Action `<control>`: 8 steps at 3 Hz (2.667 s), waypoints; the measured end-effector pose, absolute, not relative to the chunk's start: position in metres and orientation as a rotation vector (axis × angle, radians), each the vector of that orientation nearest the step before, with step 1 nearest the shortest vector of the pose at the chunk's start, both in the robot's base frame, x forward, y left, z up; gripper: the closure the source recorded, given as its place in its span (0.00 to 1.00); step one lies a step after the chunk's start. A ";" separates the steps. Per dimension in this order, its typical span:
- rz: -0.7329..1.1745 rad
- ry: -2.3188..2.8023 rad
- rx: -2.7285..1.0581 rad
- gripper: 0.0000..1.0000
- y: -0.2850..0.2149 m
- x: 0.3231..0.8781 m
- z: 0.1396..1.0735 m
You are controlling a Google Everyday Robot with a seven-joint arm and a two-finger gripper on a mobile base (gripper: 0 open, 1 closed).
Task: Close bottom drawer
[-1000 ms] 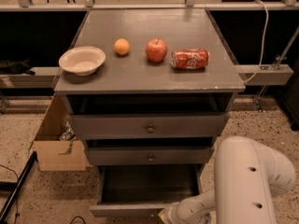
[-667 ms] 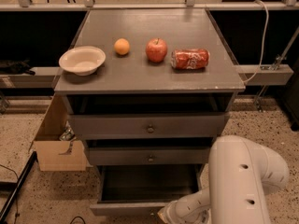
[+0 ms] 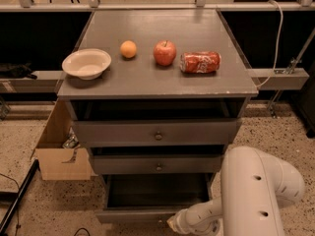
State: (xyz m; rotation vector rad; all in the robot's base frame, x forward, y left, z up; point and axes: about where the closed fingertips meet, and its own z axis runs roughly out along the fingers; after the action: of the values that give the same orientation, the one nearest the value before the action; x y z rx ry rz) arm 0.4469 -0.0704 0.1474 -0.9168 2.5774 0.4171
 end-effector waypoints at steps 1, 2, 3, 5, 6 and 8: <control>0.417 2.577 -0.917 0.77 -0.070 0.447 0.147; 0.417 2.577 -0.917 0.54 -0.070 0.447 0.147; 0.421 2.573 -0.910 0.23 -0.069 0.451 0.149; 0.427 2.561 -0.839 1.00 -0.060 0.508 0.154; 0.389 2.553 -0.786 1.00 -0.054 0.559 0.156; 0.381 2.544 -0.779 0.53 -0.052 0.570 0.157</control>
Offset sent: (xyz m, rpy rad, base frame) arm 0.0000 0.0000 0.0000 0.0000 0.0000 0.0000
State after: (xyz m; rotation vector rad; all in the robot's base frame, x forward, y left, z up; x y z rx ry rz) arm 0.5700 -0.0523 0.1574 -0.7793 2.5440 0.3808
